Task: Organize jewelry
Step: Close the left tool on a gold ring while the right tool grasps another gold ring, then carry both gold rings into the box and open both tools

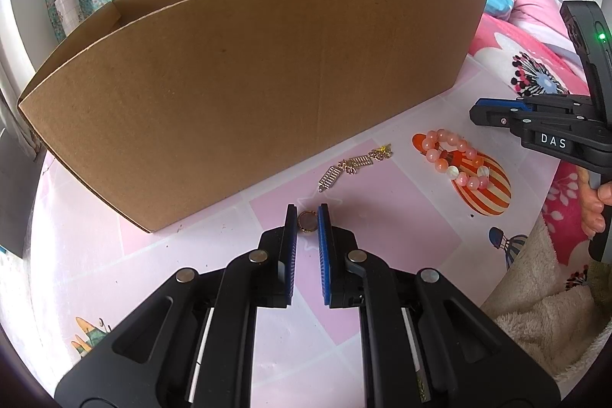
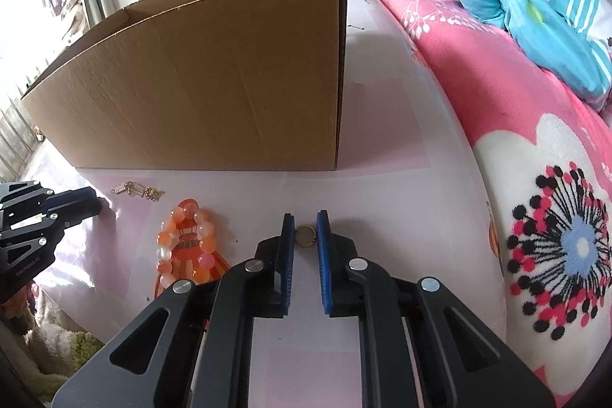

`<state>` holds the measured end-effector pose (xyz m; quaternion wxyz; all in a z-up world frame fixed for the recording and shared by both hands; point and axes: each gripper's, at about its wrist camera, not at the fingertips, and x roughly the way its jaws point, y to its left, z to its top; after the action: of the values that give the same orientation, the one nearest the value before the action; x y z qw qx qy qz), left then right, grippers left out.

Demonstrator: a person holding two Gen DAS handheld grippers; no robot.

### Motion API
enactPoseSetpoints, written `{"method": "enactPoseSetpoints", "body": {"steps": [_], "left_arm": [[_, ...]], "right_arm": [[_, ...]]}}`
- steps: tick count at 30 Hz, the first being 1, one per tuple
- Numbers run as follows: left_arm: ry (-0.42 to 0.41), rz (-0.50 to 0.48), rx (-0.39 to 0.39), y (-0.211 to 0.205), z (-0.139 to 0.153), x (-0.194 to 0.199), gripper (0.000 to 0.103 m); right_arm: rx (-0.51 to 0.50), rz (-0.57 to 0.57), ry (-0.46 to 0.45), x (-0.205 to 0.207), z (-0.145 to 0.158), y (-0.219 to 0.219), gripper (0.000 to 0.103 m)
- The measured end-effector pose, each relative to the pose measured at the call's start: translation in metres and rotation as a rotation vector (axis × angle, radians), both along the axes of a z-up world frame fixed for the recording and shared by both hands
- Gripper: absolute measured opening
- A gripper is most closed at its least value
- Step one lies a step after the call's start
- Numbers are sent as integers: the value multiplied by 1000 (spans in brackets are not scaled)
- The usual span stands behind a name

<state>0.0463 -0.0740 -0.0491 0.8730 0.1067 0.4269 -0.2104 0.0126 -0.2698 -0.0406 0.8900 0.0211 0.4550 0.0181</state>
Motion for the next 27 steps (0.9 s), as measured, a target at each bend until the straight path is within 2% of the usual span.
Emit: {"method": "enactPoseSetpoints", "body": {"steps": [10, 16, 22, 27], "left_arm": [[-8, -2, -20, 0, -1, 1, 10], [-34, -15, -29, 2, 7, -7, 10], [-91, -37, -45, 7, 32, -28, 10], [-165, -66, -119, 14, 73, -46, 10]], "right_arm": [[34, -14, -4, 0, 4, -6, 10], [29, -17, -37, -7, 17, -6, 10], [24, -13, -101, -24, 41, -3, 10], [39, -6, -180, -37, 72, 1, 10]]}}
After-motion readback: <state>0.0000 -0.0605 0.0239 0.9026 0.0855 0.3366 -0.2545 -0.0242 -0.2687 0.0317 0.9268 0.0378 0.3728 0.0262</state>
